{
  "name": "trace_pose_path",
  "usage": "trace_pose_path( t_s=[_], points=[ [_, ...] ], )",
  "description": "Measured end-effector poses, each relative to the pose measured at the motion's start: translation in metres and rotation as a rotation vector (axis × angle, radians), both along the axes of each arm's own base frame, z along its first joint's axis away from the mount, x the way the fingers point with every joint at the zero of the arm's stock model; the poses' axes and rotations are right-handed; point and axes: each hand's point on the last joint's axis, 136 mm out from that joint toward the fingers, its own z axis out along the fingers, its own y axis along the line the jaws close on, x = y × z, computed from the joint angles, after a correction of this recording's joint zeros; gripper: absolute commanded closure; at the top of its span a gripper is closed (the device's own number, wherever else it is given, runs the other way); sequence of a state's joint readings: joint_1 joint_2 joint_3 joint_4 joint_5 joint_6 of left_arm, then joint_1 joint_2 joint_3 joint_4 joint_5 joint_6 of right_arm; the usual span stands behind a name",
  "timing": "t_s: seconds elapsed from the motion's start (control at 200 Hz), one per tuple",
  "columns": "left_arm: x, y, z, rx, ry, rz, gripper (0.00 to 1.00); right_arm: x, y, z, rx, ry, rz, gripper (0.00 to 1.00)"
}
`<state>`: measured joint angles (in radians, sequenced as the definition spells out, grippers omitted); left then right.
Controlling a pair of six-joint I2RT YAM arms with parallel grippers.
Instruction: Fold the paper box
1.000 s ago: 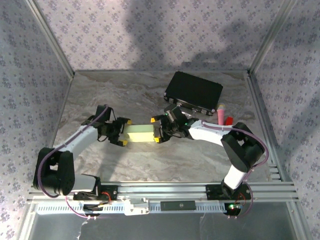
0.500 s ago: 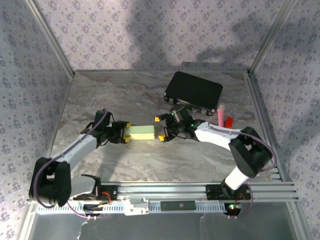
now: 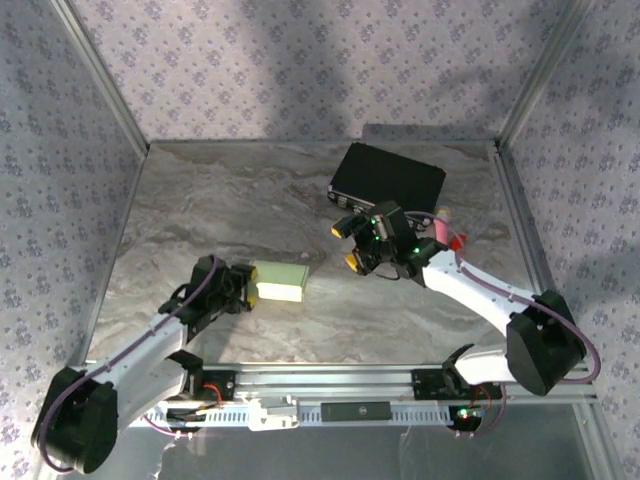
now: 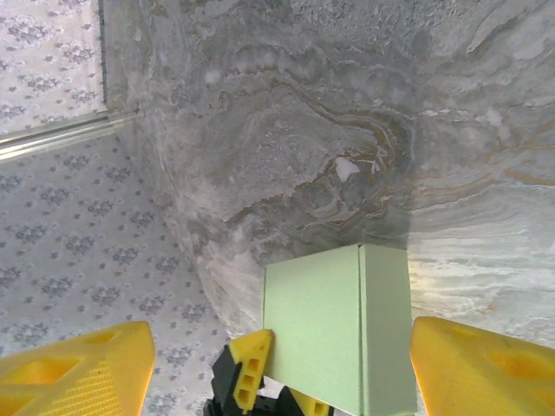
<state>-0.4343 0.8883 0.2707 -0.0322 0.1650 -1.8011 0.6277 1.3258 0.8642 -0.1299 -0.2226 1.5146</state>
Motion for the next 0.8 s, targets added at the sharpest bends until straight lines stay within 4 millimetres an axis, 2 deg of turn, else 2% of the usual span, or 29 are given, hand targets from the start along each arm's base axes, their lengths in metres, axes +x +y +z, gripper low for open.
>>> trace_pose_path(
  t_s=[0.055,0.195,0.385,0.58,0.615,0.635,0.65,0.705,0.8],
  points=[
    [-0.004,0.000,-0.002,0.012,-0.008,-0.005,0.34,-0.002,-0.002,0.000,-0.014,-0.009,0.010,0.21],
    [-0.008,-0.004,0.003,0.023,-0.037,-0.022,0.31,-0.004,-0.005,-0.003,-0.042,-0.022,0.023,0.20],
    [-0.009,-0.006,0.005,0.029,-0.026,-0.031,0.09,-0.007,-0.009,-0.006,-0.072,-0.025,0.038,0.17],
    [-0.004,-0.021,0.034,0.007,-0.043,-0.083,0.03,-0.012,-0.015,-0.008,-0.130,-0.054,0.078,0.14],
    [-0.002,-0.022,0.040,0.007,-0.052,-0.090,0.01,-0.013,-0.018,-0.005,-0.158,-0.083,0.089,0.12],
    [-0.001,-0.023,0.044,0.009,-0.059,-0.094,0.00,-0.013,-0.020,-0.003,-0.180,-0.103,0.093,0.04],
    [0.000,-0.023,0.048,0.013,-0.067,-0.100,0.00,-0.014,-0.021,0.000,-0.192,-0.116,0.096,0.02],
    [0.002,-0.024,0.060,0.034,-0.089,-0.118,0.00,-0.016,-0.028,0.013,-0.255,-0.190,0.110,0.01],
    [0.008,-0.025,0.089,0.116,-0.156,-0.189,0.00,-0.018,-0.044,0.048,-0.365,-0.338,0.121,0.01]
  ],
)
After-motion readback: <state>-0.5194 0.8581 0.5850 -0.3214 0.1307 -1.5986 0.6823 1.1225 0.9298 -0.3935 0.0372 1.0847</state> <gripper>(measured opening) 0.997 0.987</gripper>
